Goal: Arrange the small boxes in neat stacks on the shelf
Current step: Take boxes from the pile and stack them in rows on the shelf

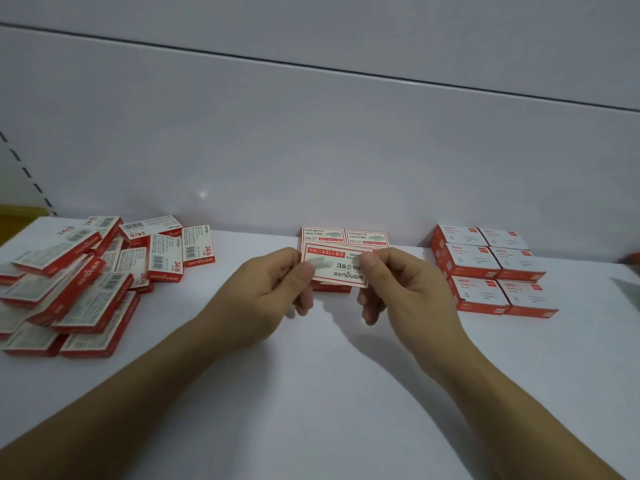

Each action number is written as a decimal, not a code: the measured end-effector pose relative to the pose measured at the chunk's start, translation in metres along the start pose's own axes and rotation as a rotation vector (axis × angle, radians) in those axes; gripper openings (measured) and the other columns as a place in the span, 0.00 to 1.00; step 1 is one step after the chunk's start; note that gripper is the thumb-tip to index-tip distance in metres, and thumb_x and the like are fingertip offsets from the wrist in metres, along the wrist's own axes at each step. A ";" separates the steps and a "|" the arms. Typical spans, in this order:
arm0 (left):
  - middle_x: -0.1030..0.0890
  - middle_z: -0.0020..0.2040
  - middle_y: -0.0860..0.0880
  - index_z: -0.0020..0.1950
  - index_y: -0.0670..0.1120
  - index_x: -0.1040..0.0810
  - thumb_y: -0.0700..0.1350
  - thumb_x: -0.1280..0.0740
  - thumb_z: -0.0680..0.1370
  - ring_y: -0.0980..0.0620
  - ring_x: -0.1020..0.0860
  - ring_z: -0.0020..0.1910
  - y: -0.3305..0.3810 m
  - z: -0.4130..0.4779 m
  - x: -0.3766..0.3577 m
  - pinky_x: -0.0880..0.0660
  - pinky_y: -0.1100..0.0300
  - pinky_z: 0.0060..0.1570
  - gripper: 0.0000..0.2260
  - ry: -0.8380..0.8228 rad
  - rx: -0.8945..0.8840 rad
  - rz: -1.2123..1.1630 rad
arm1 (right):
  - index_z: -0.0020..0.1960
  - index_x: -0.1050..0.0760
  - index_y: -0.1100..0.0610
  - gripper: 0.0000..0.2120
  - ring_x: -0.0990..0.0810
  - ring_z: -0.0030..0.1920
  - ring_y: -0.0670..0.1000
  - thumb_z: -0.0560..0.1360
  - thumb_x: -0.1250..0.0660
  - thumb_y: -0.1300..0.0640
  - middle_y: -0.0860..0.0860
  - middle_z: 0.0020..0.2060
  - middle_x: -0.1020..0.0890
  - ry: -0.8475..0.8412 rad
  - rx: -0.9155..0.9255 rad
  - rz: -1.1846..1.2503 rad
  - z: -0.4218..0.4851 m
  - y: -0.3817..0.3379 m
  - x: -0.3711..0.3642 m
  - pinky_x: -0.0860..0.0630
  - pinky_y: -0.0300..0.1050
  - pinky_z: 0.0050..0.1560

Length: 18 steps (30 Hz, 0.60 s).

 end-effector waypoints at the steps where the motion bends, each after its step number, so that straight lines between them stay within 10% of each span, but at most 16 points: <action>1: 0.18 0.35 0.50 0.39 0.48 0.25 0.54 0.42 0.77 0.53 0.21 0.34 0.000 0.000 0.000 0.22 0.52 0.44 0.13 0.003 0.016 -0.016 | 0.46 0.21 0.63 0.17 0.25 0.27 0.52 0.76 0.36 0.49 0.55 0.30 0.21 -0.016 -0.026 0.002 0.000 0.002 -0.001 0.24 0.45 0.31; 18: 0.16 0.41 0.47 0.53 0.45 0.20 0.50 0.37 0.75 0.48 0.19 0.38 -0.007 0.001 0.000 0.20 0.58 0.42 0.12 0.029 0.109 -0.194 | 0.55 0.21 0.60 0.16 0.17 0.39 0.55 0.71 0.34 0.52 0.59 0.41 0.15 -0.304 -0.122 0.063 0.000 0.009 -0.016 0.20 0.45 0.41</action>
Point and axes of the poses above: each hand's wrist, its own z-axis towards the middle knuckle, its own x-axis out of the back of the hand, y = z × x, the point moved 8 cm from there along z, towards the middle knuckle
